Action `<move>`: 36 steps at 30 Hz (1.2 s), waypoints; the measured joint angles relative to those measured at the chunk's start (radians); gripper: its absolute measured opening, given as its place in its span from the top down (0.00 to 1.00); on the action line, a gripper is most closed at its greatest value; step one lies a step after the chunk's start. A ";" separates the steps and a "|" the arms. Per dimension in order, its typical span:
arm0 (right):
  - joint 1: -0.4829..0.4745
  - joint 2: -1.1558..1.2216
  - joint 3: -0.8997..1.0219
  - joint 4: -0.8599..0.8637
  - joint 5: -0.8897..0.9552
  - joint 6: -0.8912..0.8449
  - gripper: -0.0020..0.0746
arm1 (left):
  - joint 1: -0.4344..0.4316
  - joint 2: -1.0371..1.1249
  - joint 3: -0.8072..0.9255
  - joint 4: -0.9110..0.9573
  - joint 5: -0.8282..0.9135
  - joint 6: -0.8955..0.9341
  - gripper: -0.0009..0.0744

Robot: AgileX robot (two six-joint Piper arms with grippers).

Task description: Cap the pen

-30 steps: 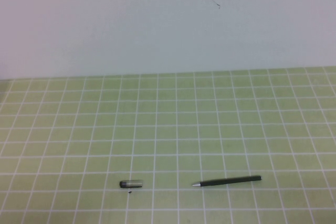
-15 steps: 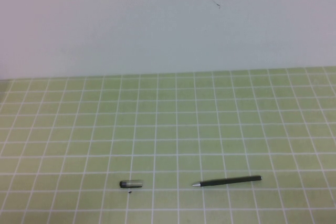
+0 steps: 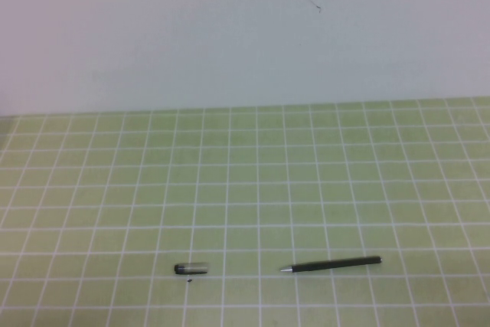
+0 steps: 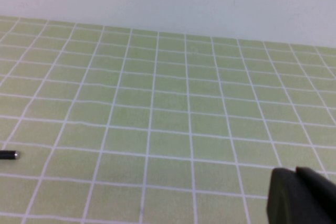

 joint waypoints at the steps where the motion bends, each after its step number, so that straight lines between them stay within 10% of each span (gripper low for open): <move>1: 0.000 0.000 0.000 0.000 0.000 0.000 0.98 | 0.000 0.000 0.000 0.000 0.000 0.000 0.99; 36: 0.000 0.002 -0.002 0.066 -0.410 0.020 0.98 | 0.000 0.000 0.000 0.007 -0.489 0.002 0.99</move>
